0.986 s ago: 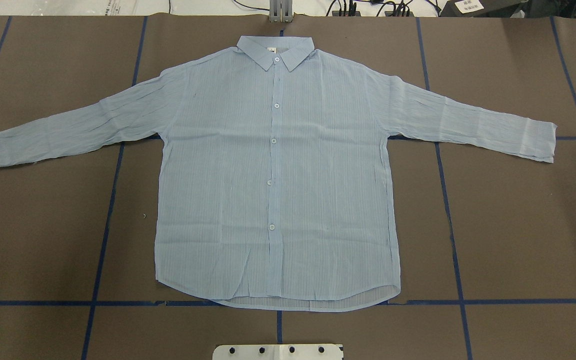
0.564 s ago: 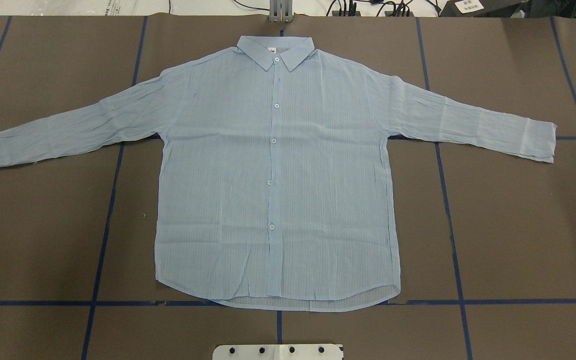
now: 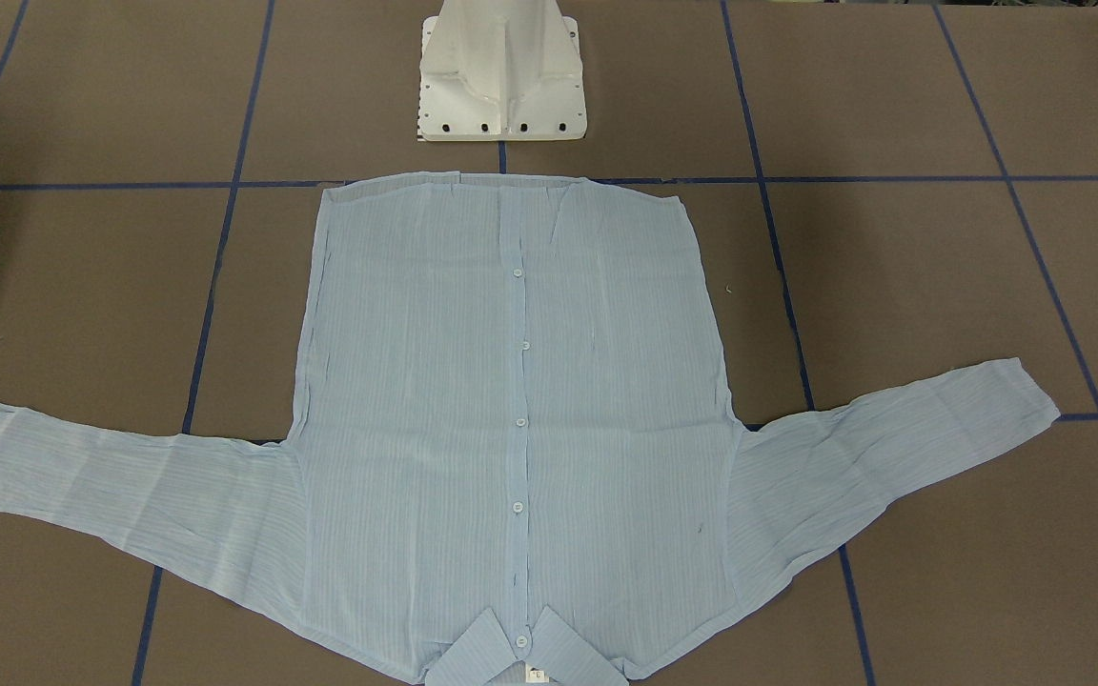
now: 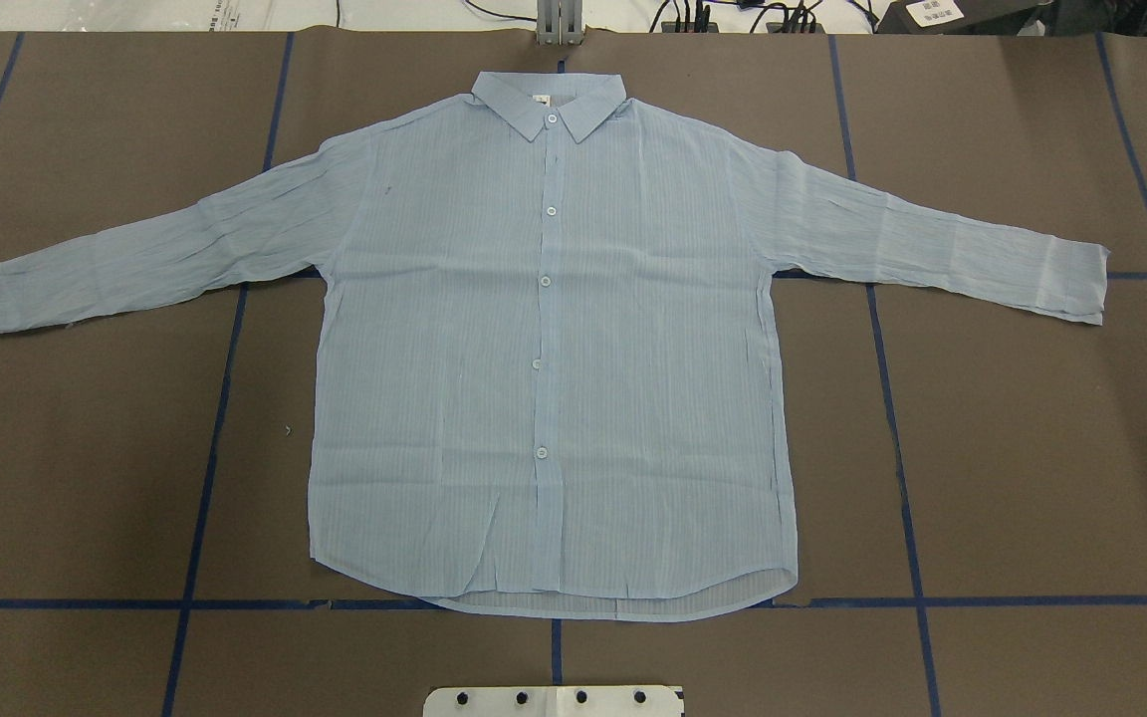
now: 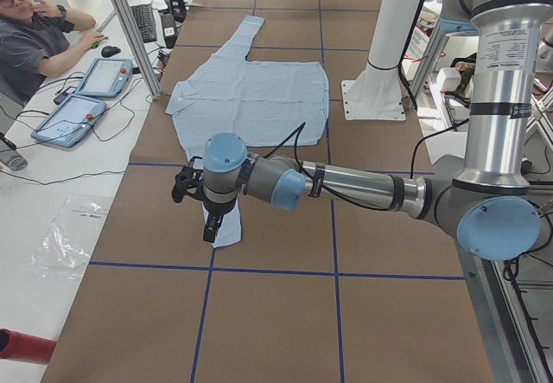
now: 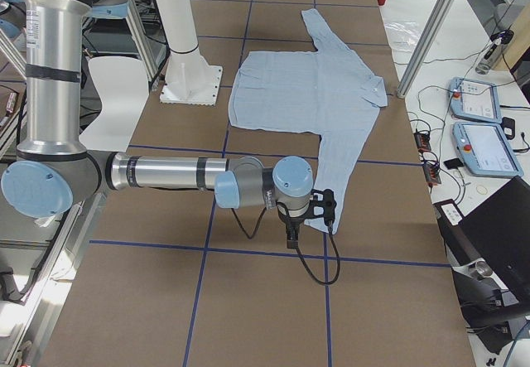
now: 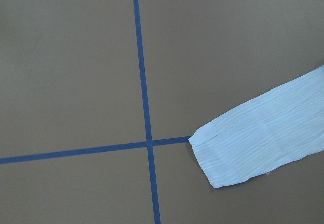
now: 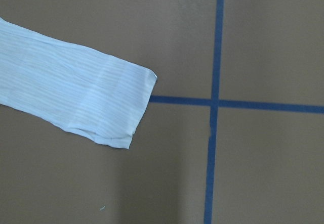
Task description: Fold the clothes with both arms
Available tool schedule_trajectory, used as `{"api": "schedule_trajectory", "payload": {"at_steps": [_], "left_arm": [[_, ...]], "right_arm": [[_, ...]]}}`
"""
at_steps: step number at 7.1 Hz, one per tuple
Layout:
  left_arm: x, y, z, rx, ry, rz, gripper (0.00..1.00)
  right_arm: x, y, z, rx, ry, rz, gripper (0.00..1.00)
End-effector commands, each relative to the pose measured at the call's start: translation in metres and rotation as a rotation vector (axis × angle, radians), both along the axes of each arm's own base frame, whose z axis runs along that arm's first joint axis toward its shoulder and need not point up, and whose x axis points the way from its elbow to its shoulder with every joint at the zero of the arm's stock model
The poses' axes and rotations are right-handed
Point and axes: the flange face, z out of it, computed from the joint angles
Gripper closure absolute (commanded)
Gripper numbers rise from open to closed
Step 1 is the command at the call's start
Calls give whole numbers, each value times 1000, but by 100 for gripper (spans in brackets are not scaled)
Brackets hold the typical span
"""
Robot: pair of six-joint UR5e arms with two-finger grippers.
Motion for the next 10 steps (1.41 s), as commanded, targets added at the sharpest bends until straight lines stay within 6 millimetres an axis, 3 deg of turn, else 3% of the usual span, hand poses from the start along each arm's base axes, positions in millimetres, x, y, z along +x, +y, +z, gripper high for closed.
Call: {"api": "schedule_trajectory", "payload": {"at_steps": [1, 2, 3, 4, 7, 10], "left_arm": [[6, -9, -6, 39, 33, 8, 1], [6, -8, -6, 51, 35, 9, 1], [6, -4, -1, 63, 32, 9, 1], [6, -3, 3, 68, 32, 10, 1], [6, -3, 3, 70, 32, 9, 1], [6, -4, -1, 74, 33, 7, 1]], "right_arm": [[-84, -56, 10, 9, -63, 17, 0], [-119, -61, 19, 62, -30, -7, 0], [-155, -69, 15, 144, 61, -10, 0], [-183, -65, 26, 156, 126, -21, 0], [-179, -50, 42, 104, 94, -43, 0], [-169, -43, 47, 74, 69, -47, 11]]}}
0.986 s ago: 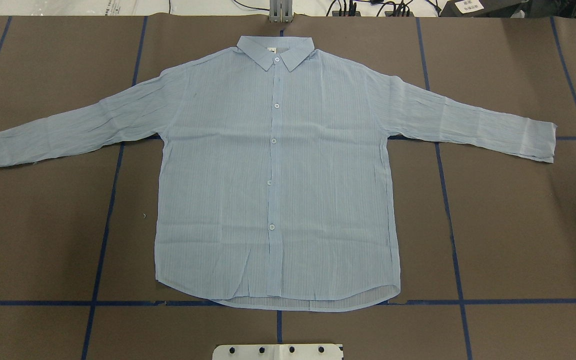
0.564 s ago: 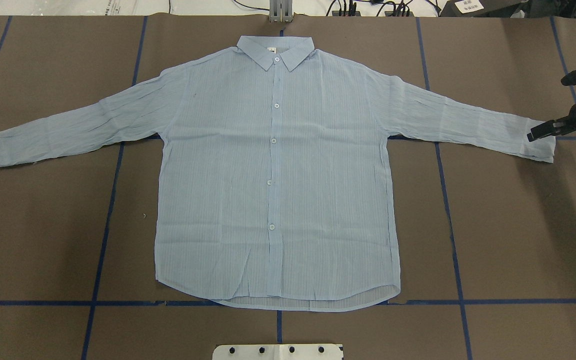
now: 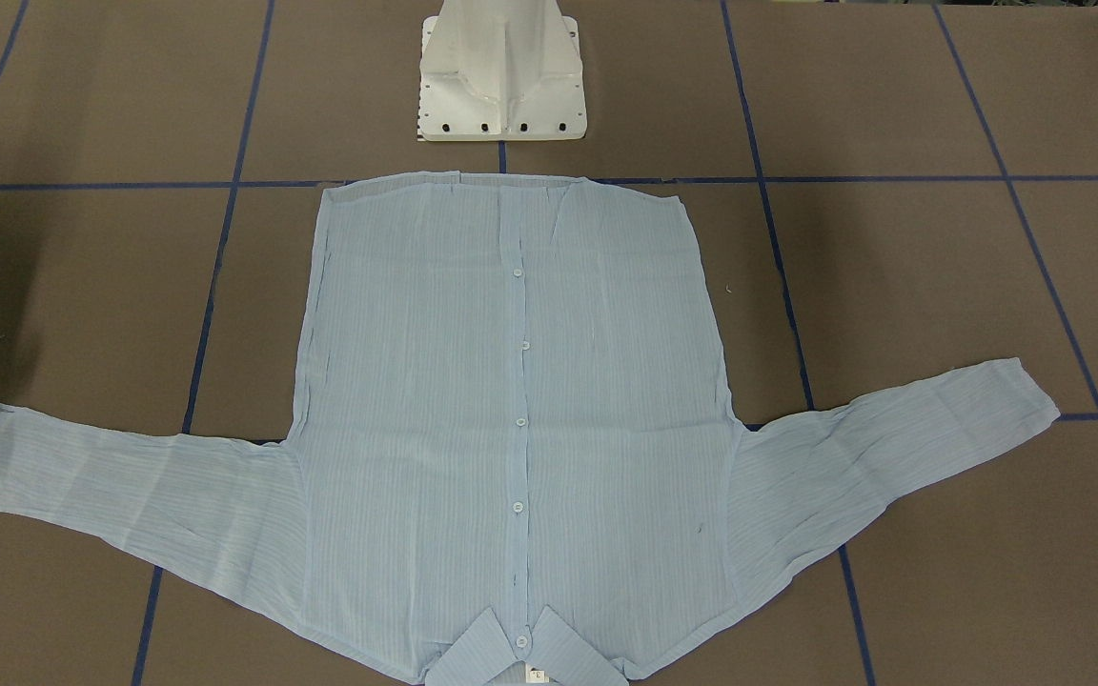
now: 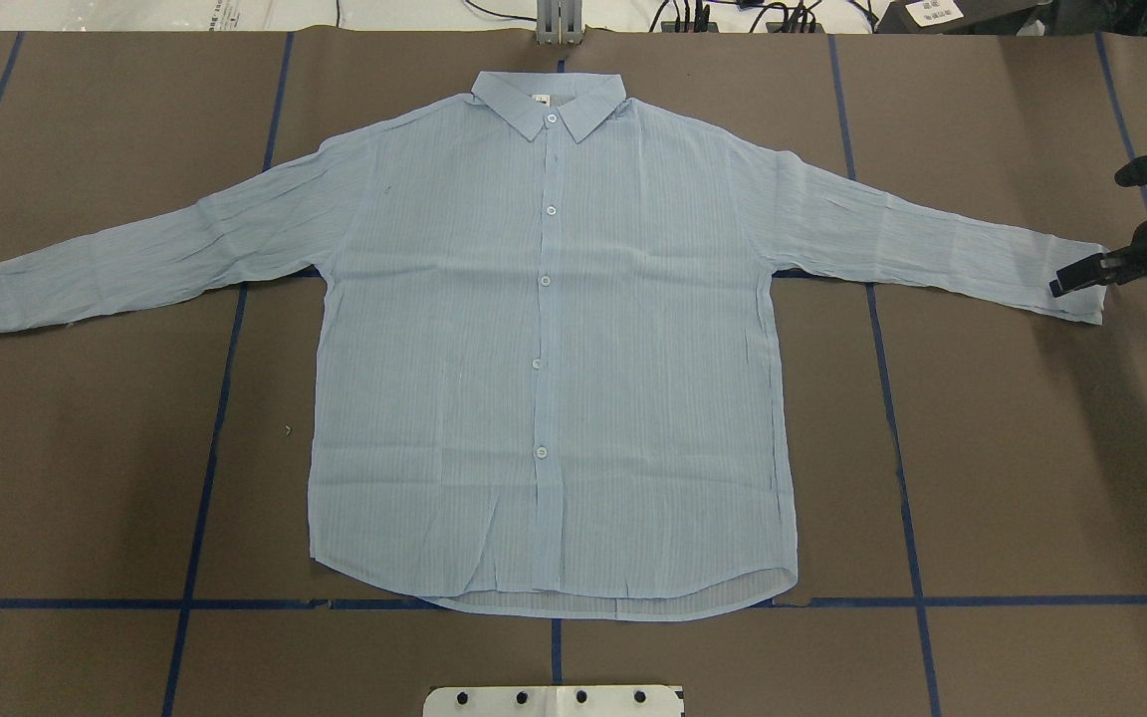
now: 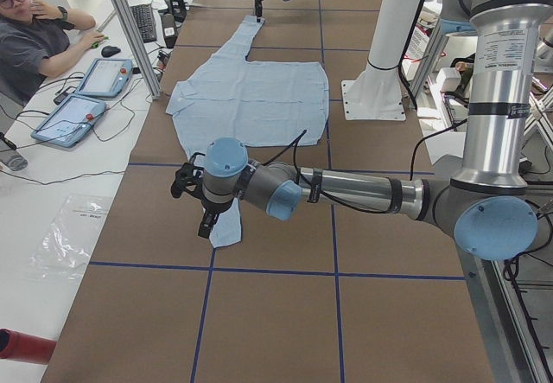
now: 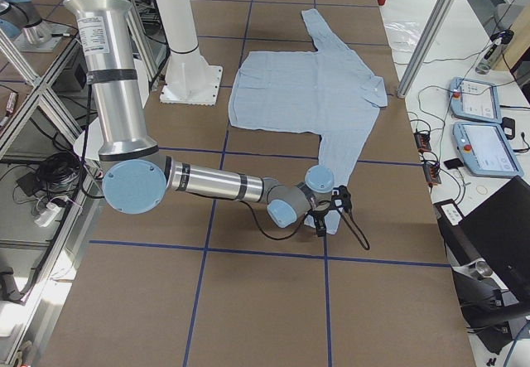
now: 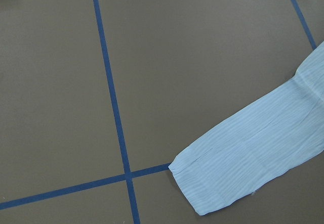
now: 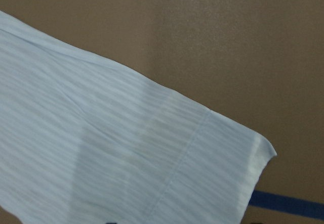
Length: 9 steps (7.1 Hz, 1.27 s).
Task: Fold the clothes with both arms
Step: 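Lower the right gripper onto the sleeve cuff nearest it and grasp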
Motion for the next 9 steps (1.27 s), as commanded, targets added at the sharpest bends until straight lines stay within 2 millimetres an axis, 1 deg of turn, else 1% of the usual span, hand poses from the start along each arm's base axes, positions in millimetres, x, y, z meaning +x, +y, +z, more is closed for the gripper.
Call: {"api": "schedule_trajectory", "payload": {"at_steps": [1, 3, 6, 8, 9], "left_arm": [[0, 0, -1, 2, 1, -1, 1], [0, -1, -2, 2, 1, -2, 1], [0, -3, -4, 5, 1, -2, 1], [0, -3, -4, 2, 2, -3, 1], [0, -3, -4, 4, 2, -3, 1]], "right_arm": [[10, 5, 8, -18, 2, 10, 14], [14, 4, 9, -23, 5, 17, 29], [10, -2, 4, -31, 9, 16, 30], [10, -2, 4, -31, 10, 15, 38], [10, -2, 6, -35, 12, 15, 38]]}}
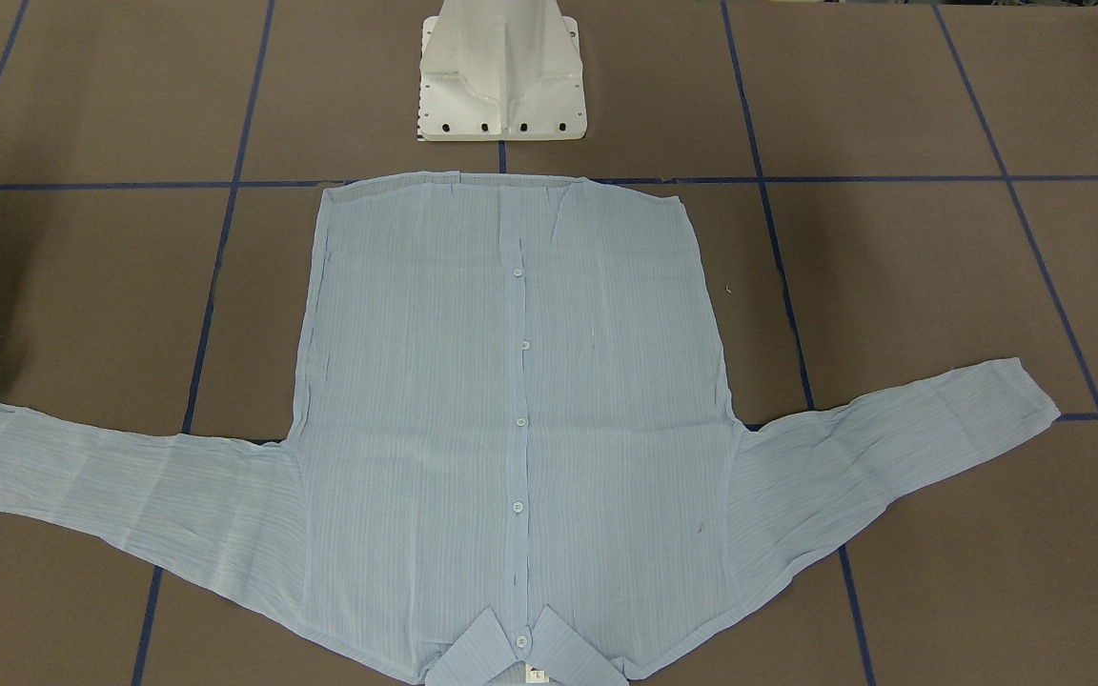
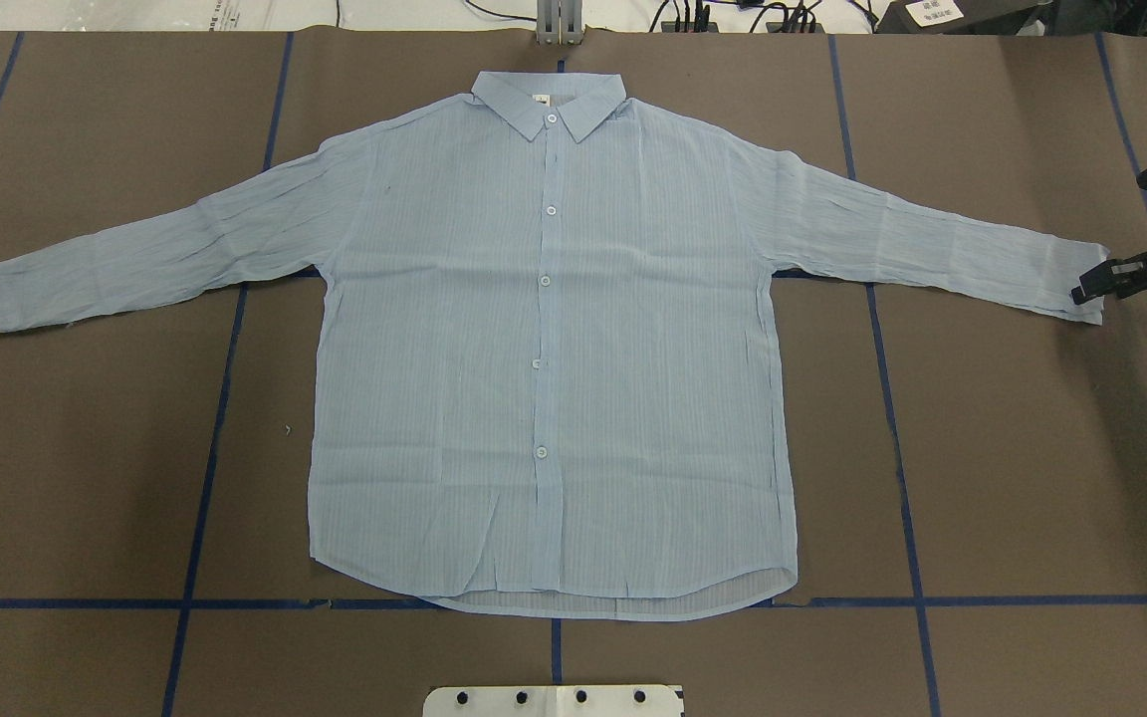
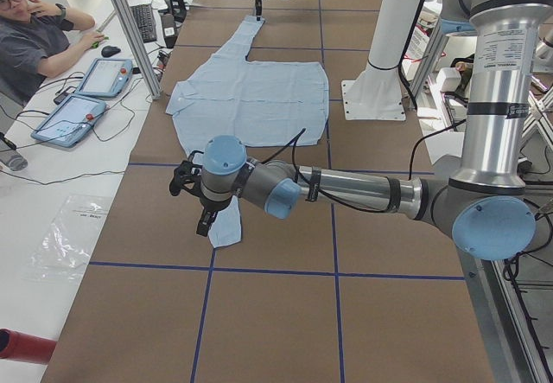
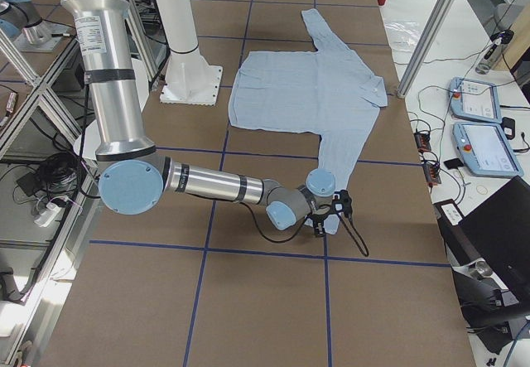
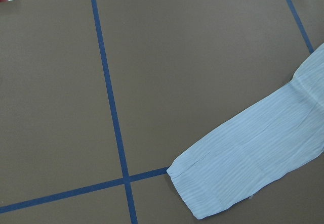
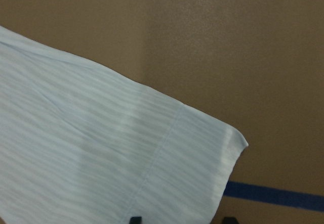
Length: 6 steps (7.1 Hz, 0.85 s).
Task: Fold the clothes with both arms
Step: 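Lower the right gripper onto the sleeve cuff nearest it and grasp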
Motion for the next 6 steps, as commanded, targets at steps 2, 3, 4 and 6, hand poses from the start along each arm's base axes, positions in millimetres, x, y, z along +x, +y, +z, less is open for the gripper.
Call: {"api": "schedule_trajectory", "payload": {"at_steps": [2, 3, 4, 6], "left_arm": [[0, 0, -1, 2, 0, 0, 1], [0, 0, -1, 1, 0, 0, 1], [0, 0, -2, 2, 0, 0, 1], [0, 0, -2, 2, 0, 0, 1]], "right_arm": [[-2, 1, 2, -4, 2, -3, 50], [-2, 1, 1, -4, 2, -3, 73], [-3, 1, -1, -4, -1, -6, 88], [-4, -3, -12, 17, -14, -10, 100]]}}
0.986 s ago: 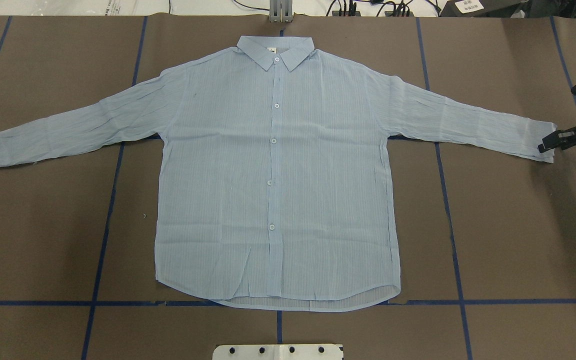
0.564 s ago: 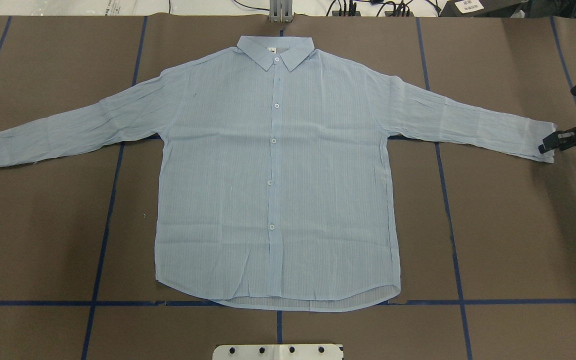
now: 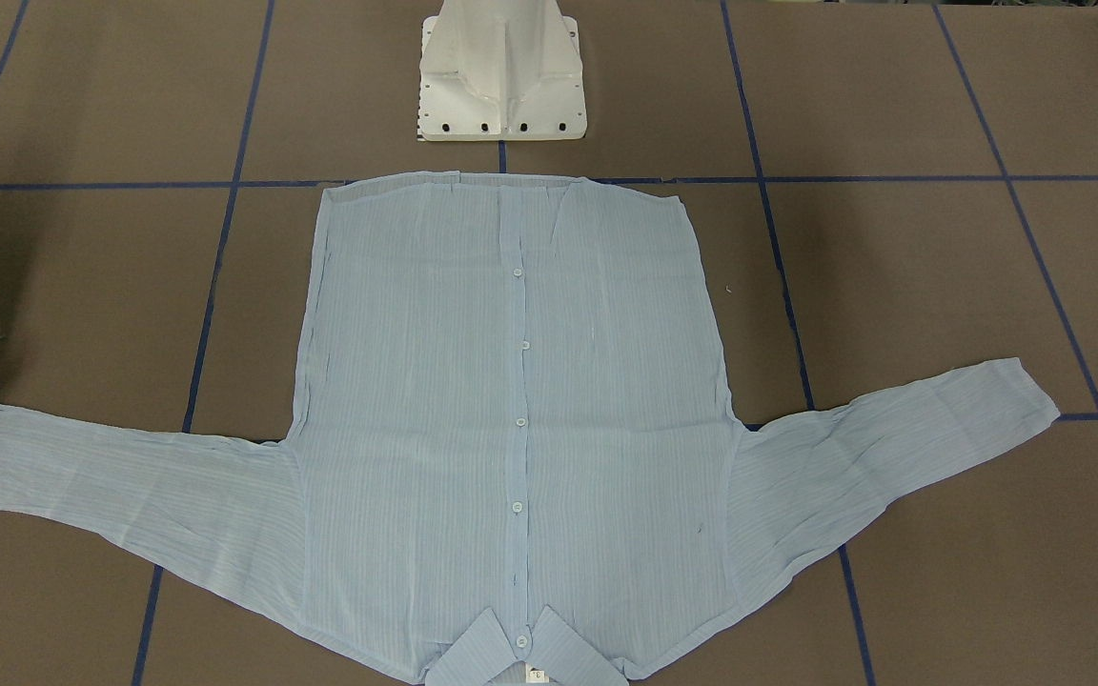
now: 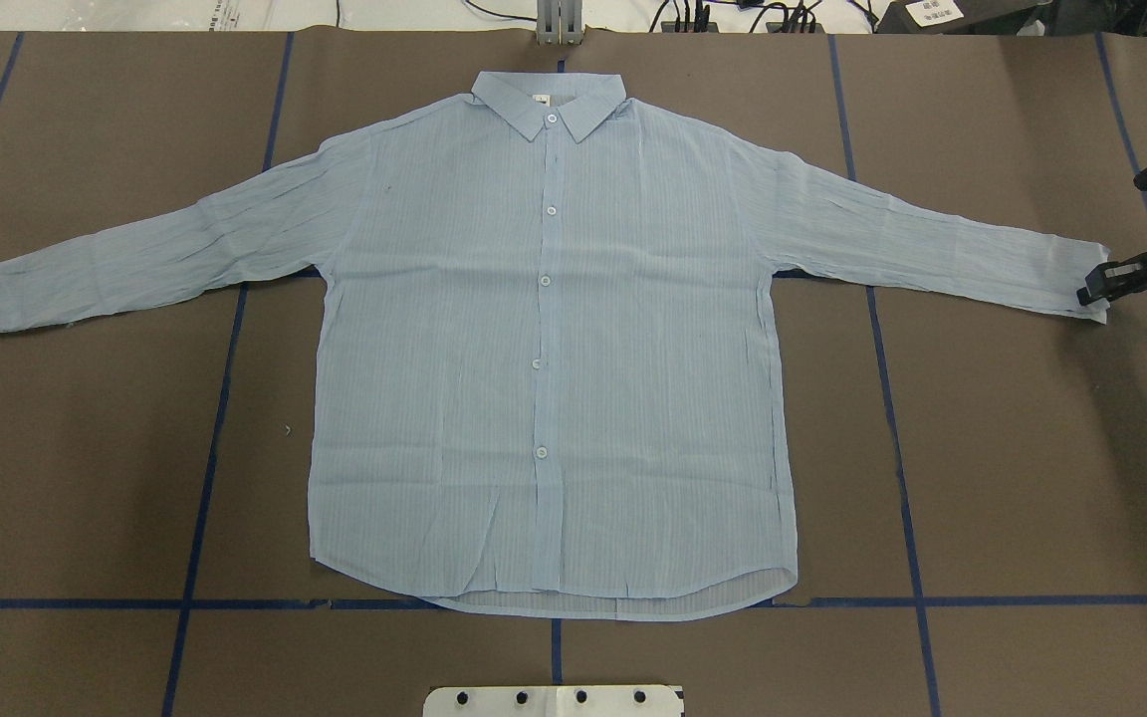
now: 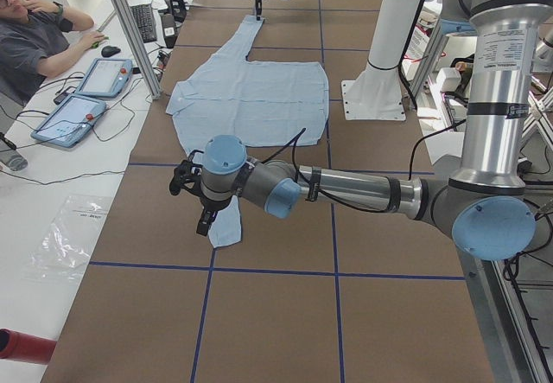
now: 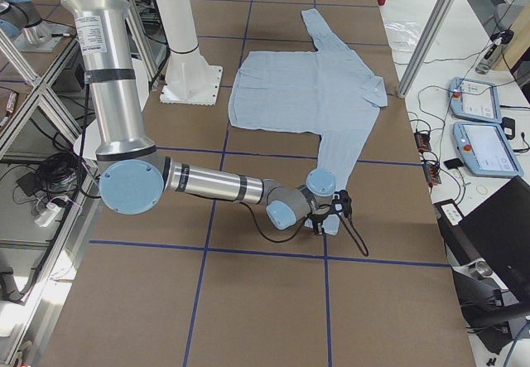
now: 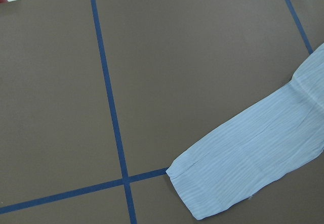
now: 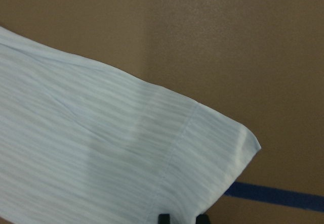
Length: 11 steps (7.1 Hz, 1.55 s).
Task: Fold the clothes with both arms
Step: 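Lower the right gripper onto the sleeve cuff nearest it and grasp, then lift the cuff with the right gripper and carry it across the shirt body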
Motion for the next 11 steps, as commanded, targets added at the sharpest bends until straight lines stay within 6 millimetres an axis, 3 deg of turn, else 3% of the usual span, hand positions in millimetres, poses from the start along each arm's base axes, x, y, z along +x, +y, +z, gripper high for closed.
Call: {"api": "schedule_trajectory", "payload": {"at_steps": [1, 2, 4, 5, 6, 7, 8, 9, 10, 11], "left_arm": [[0, 0, 0, 0, 0, 0, 1], [0, 0, 1, -1, 0, 0, 1], [0, -1, -1, 0, 0, 0, 1], [0, 0, 0, -1, 0, 0, 1], [0, 0, 0, -1, 0, 0, 1], [0, 0, 0, 1, 0, 1, 1], [0, 0, -1, 3, 0, 1, 1], [0, 0, -1, 2, 0, 0, 1], [0, 0, -1, 3, 0, 1, 1], [0, -1, 0, 1, -2, 0, 1]], "right_arm": [[0, -4, -15, 26, -13, 0, 100], [5, -11, -28, 48, -27, 14, 100], [45, -13, -91, 117, -147, 32, 100], [53, -18, -124, 143, -231, 3, 100], [49, -32, -176, 131, -296, 5, 100], [41, -49, -244, 72, -337, 40, 100], [14, -56, -320, 17, -359, 48, 100], [-25, -56, -391, -38, -378, 42, 100], [-59, -60, -451, -56, -397, 51, 100], [-108, -55, -497, -33, -398, 46, 100]]}}
